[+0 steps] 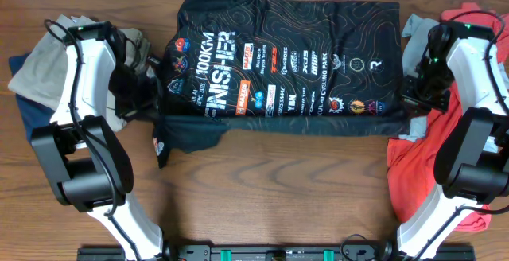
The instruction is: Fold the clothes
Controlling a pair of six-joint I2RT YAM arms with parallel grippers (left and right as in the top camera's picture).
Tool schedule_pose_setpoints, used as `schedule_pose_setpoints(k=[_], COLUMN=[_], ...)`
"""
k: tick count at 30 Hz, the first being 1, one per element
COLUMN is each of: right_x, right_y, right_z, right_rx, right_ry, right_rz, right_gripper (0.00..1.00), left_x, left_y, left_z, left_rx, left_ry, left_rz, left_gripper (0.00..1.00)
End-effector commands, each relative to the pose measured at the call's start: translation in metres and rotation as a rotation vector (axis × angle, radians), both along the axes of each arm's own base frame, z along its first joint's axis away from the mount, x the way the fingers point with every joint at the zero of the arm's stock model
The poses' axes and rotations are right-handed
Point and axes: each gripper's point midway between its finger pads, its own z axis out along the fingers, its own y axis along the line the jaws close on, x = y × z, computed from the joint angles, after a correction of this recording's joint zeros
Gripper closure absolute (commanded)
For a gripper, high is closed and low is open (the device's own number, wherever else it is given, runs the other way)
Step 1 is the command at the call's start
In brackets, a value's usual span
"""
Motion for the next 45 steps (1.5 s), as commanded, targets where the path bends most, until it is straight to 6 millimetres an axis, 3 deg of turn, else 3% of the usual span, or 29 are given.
schedule_pose_setpoints(k=[1,8,12,13,14,15,17,19,25,28,34,41,43,45], right_x=[0.023,0.102,0.133,0.138,0.142,0.145,0.147,0.145,0.123,0.110,0.092,0.089,0.088,0.086], right_y=[0.003,0.001,-0.001,0.000,0.001,0.002,0.004,0.003,-0.008,-0.011,-0.008,-0.007,-0.007,-0.006], right_z=[0.001,0.010,0.020,0.022,0.023,0.025,0.025,0.025,0.011,-0.002,-0.037,-0.064,-0.068,-0.071], right_rx=[0.051,0.064,0.039,0.035,0.033,0.032,0.031,0.028,-0.044,-0.068,-0.059,-0.065,-0.066,-0.066], right_ry=[-0.105,-0.438,-0.567,-0.592,-0.608,-0.618,-0.627,-0.620,-0.516,-0.464,-0.421,-0.453,-0.458,-0.455], right_rz=[-0.036,-0.016,0.005,0.010,0.015,0.019,0.024,0.023,0.009,0.006,0.006,0.007,0.007,0.006], right_gripper=[0.99,0.99,0.97,0.89,0.74,0.64,0.59,0.46,0.41,0.44,0.45,0.48,0.55,0.68], left_x=[0.024,0.115,0.154,0.159,0.163,0.164,0.164,0.159,0.125,0.106,0.091,0.095,0.098,0.099], left_y=[0.009,0.005,0.000,-0.003,-0.007,-0.010,-0.012,-0.012,0.009,0.019,0.018,0.019,0.019,0.019], left_z=[0.003,0.018,0.031,0.033,0.034,0.035,0.034,0.031,0.008,-0.002,-0.035,-0.072,-0.078,-0.082], left_rx=[0.037,-0.030,-0.028,-0.029,-0.029,-0.029,-0.027,-0.024,0.125,0.191,0.194,0.195,0.195,0.196], left_ry=[-0.115,-0.475,-0.626,-0.649,-0.667,-0.673,-0.670,-0.647,-0.479,-0.396,-0.335,-0.399,-0.425,-0.440], left_rz=[0.038,0.137,0.166,0.156,0.147,0.140,0.135,0.137,0.157,0.157,0.213,0.229,0.231,0.232], left_gripper=[0.94,0.94,0.90,0.66,0.43,0.31,0.23,0.12,0.08,0.08,0.08,0.08,0.08,0.17])
